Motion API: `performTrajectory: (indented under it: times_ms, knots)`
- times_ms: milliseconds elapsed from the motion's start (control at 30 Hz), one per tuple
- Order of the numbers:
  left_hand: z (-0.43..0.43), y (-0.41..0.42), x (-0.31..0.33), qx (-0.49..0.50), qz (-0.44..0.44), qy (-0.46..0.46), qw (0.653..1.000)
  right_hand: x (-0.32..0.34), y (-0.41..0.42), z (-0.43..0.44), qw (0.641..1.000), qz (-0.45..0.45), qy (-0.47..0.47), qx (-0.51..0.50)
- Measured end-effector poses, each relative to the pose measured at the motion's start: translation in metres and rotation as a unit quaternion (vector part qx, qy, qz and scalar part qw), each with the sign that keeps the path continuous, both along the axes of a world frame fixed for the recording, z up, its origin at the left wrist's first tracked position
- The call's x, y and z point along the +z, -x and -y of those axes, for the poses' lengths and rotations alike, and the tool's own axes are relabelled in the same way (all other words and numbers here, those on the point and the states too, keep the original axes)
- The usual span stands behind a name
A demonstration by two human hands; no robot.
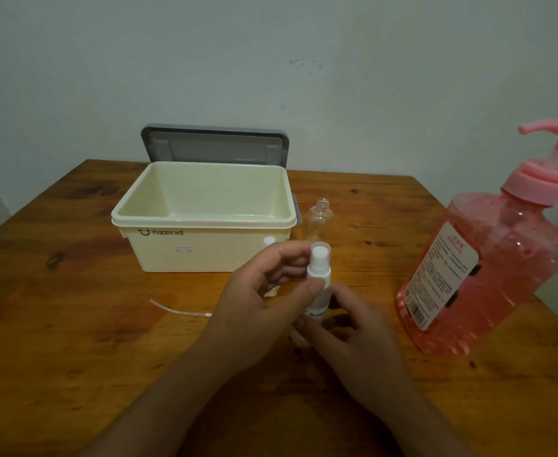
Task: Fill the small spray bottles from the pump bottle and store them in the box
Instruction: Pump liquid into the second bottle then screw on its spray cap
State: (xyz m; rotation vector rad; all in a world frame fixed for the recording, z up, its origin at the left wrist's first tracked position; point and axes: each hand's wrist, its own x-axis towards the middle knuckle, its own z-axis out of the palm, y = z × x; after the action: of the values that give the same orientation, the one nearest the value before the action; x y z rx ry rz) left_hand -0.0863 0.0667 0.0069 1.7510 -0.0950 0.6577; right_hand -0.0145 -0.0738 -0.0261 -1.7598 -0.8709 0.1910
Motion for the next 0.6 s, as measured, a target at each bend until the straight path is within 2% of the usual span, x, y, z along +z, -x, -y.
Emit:
performTrajectory:
  times_ms: [333, 600]
  knots:
    - [0.0037, -0.0057, -0.0016, 0.022, -0.025, -0.008, 0.999, 0.0005, -0.0001, -0.0006, 1.0, 0.002, 0.004, 0.004]
    - [0.0007, -0.0063, -0.0048, 0.026, -0.002, -0.047, 0.999, 0.0004, -0.0003, -0.0005, 1.0, 0.004, -0.002, 0.007]
